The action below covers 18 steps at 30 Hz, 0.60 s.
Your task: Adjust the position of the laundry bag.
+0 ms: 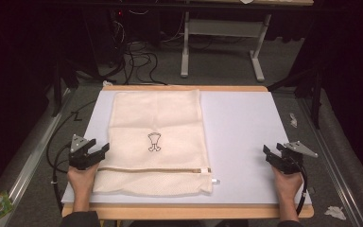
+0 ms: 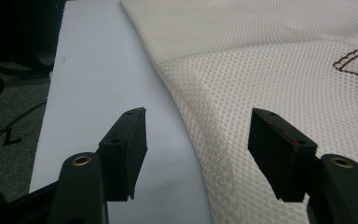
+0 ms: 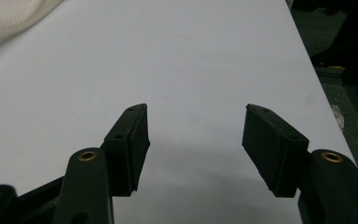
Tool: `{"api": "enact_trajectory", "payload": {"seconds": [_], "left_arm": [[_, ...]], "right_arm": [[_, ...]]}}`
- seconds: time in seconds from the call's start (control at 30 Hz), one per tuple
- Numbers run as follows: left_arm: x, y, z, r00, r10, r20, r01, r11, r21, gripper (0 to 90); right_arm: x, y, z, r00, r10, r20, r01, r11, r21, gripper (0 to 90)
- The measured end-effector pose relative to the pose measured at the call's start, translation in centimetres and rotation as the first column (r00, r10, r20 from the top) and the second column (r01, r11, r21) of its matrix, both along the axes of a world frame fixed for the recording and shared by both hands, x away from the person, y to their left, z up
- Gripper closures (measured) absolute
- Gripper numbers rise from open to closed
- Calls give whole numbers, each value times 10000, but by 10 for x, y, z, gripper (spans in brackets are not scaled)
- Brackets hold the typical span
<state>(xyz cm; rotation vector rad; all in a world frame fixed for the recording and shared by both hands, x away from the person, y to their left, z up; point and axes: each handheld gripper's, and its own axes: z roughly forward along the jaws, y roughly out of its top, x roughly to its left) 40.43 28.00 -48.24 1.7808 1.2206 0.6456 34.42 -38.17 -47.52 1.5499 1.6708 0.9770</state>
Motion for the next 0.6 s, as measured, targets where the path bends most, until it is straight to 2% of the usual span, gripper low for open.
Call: {"api": "enact_trajectory", "payload": {"seconds": [0.2,0.4,0.5,0.57,0.6], "left_arm": [[1,0,0,9999,36,-120,-36,10000,26,371],[3,1,0,9995,13,-316,-16,10000,-83,364],[3,3,0,9994,23,-340,-30,9998,-187,363],[4,3,0,9994,11,-355,-18,9998,-207,347],[4,3,-1,9992,14,-392,-22,9998,-214,347]], "right_arm": [[2,3,0,9997,49,-231,-55,9996,-263,418],[5,3,-1,9989,-53,-473,41,9997,-256,413],[5,1,-1,9990,-65,-437,58,9999,-160,415],[4,-1,-1,9990,-42,-436,48,9999,134,419],[4,-1,-1,9990,-42,-436,48,9999,134,419]]}}
